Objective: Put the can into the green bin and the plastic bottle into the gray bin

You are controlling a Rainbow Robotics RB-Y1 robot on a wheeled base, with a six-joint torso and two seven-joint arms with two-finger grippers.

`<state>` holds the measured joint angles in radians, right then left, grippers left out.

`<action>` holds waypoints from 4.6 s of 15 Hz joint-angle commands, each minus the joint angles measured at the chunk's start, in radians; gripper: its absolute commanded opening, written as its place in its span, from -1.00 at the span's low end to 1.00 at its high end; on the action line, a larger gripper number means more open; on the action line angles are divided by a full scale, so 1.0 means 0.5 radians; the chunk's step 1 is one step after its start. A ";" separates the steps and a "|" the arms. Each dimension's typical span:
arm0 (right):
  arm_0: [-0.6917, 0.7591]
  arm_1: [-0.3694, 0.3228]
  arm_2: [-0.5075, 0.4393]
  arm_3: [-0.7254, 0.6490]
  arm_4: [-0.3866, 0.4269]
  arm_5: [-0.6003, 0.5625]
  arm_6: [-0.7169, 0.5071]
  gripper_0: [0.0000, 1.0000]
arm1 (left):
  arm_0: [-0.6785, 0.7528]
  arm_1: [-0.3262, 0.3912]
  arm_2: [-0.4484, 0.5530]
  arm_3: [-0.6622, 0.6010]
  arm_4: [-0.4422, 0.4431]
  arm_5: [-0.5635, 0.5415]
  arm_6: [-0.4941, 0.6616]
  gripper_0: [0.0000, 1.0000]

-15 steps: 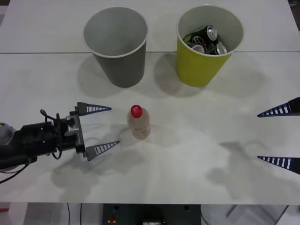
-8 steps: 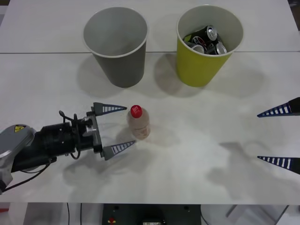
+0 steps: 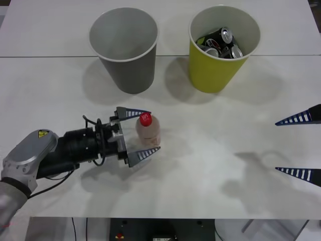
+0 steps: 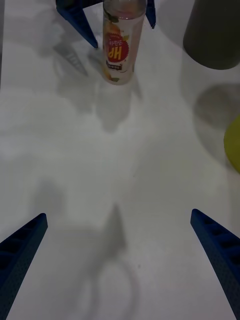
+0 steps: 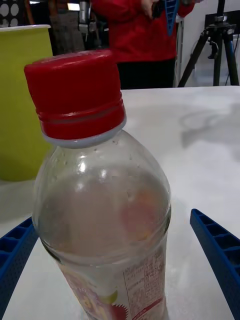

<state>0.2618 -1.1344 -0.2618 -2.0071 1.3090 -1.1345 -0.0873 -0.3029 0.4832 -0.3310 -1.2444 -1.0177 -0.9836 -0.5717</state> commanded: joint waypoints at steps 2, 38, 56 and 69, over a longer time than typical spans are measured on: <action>0.000 0.000 0.000 0.000 0.000 0.000 0.000 1.00 | -0.054 -0.089 -0.001 0.071 -0.069 0.019 -0.001 1.00; 0.000 0.000 0.000 0.000 0.000 0.000 0.000 1.00 | 0.348 0.460 0.797 -1.042 -1.103 -0.236 2.012 -0.95; 0.000 0.000 0.000 0.000 0.000 0.000 0.000 1.00 | -1.082 1.040 0.512 -0.782 -1.385 -1.174 3.260 -0.94; 0.000 0.000 0.000 0.000 0.000 0.000 0.000 1.00 | -2.306 0.742 -0.427 0.271 -1.398 -1.018 3.300 -0.96</action>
<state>0.2618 -1.1345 -0.2618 -2.0071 1.3090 -1.1345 -0.0873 -1.4372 0.8717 -0.5298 -1.1345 -1.7096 -1.5053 1.0786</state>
